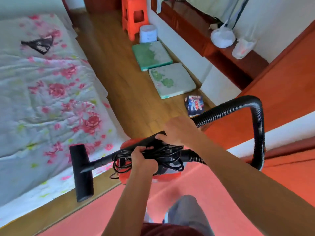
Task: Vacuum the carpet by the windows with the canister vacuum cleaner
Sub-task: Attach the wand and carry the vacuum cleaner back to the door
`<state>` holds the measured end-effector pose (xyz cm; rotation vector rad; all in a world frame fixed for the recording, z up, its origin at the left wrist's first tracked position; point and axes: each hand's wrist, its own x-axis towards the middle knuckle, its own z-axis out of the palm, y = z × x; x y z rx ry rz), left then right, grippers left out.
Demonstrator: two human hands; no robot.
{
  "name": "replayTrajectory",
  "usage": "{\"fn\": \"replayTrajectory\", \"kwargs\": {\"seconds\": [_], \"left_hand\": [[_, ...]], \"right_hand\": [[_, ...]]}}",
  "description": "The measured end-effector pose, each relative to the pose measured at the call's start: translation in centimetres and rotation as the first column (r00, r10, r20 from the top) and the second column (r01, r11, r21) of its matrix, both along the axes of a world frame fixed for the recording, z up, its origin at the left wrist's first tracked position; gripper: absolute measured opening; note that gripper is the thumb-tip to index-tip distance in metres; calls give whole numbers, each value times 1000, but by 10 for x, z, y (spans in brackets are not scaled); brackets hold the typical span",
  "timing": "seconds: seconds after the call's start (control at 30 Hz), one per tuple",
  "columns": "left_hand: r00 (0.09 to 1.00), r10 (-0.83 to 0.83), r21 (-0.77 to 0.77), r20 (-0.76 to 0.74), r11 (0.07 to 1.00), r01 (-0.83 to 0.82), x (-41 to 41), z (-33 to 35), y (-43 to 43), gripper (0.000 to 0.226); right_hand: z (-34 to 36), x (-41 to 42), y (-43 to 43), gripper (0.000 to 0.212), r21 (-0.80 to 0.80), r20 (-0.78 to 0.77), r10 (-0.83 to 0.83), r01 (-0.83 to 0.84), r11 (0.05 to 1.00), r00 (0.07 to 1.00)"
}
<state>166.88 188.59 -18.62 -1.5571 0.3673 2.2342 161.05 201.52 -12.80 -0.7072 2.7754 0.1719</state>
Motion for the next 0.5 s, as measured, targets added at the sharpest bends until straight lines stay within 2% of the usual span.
{"fn": "replayTrajectory", "kwargs": {"seconds": [0.3,0.5], "left_hand": [[963,258,-69,-77,962,-263,-150,13,34,22],[914,371,-67,-166,920,-386,-221,30,43,13]], "right_hand": [[-15,-183,21,56,-68,-25,185,-186,980,982],[9,-280,19,55,-56,-39,385,-387,921,922]]}}
